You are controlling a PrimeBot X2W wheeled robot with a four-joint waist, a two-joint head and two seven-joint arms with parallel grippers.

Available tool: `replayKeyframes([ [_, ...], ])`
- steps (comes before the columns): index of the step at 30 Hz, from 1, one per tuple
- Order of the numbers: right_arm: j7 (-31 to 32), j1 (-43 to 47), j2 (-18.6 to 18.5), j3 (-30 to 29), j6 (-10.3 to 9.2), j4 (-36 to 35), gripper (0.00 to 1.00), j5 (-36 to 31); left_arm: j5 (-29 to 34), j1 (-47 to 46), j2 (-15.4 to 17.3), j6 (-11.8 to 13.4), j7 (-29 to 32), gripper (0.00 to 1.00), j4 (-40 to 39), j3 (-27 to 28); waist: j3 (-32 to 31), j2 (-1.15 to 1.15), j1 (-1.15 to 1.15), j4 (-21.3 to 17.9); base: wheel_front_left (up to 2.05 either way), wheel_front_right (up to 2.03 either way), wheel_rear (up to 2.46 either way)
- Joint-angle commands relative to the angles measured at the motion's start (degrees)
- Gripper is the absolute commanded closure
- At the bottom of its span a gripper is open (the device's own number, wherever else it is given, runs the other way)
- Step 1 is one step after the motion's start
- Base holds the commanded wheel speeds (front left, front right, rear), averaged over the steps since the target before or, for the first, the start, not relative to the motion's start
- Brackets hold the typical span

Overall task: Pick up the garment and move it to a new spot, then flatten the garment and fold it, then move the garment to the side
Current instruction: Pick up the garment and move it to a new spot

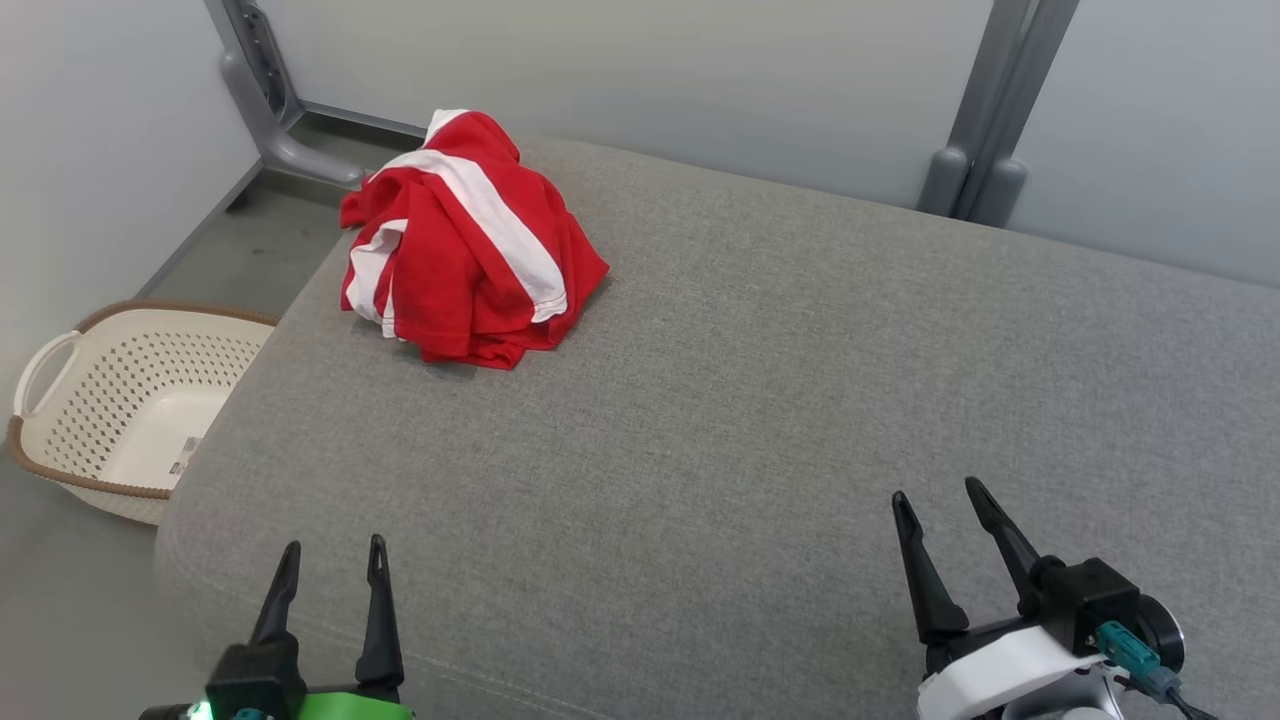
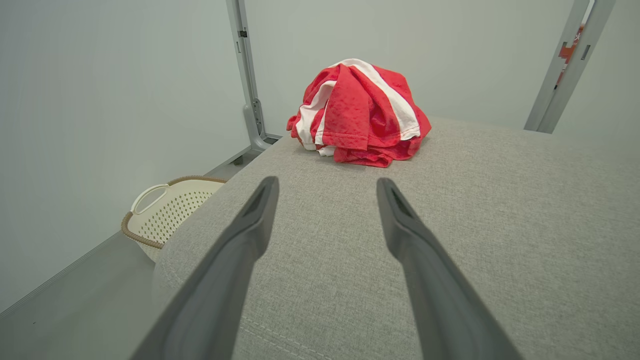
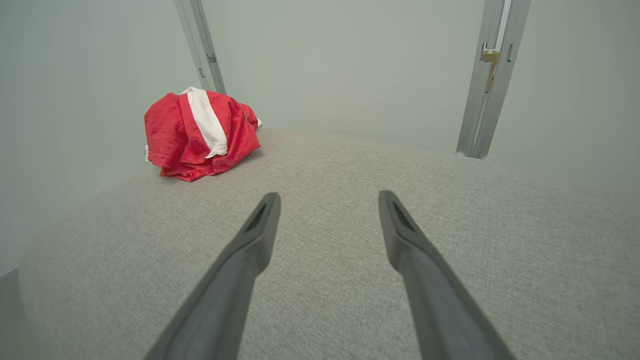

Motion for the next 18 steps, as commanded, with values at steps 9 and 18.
replayKeyframes([
  [9, -0.18, -4.54, -0.22, -1.94, 0.0, -3.37, 0.0, -3.98, -2.0, -11.29, 3.39, 0.06, -0.02, 0.0, -5.26, 7.56, 8.09, 0.0, 0.0, -4.13, 0.0, 0.0, 0.0],
  [18, -0.18, -10.66, -0.2, -1.85, 0.0, -5.61, 0.0, -6.57, -0.77, -37.5, 15.42, -4.78, 6.24, 0.0, 1.85, 8.5, 17.55, 0.0, 0.0, -9.63, 0.0, 0.0, 0.0],
])
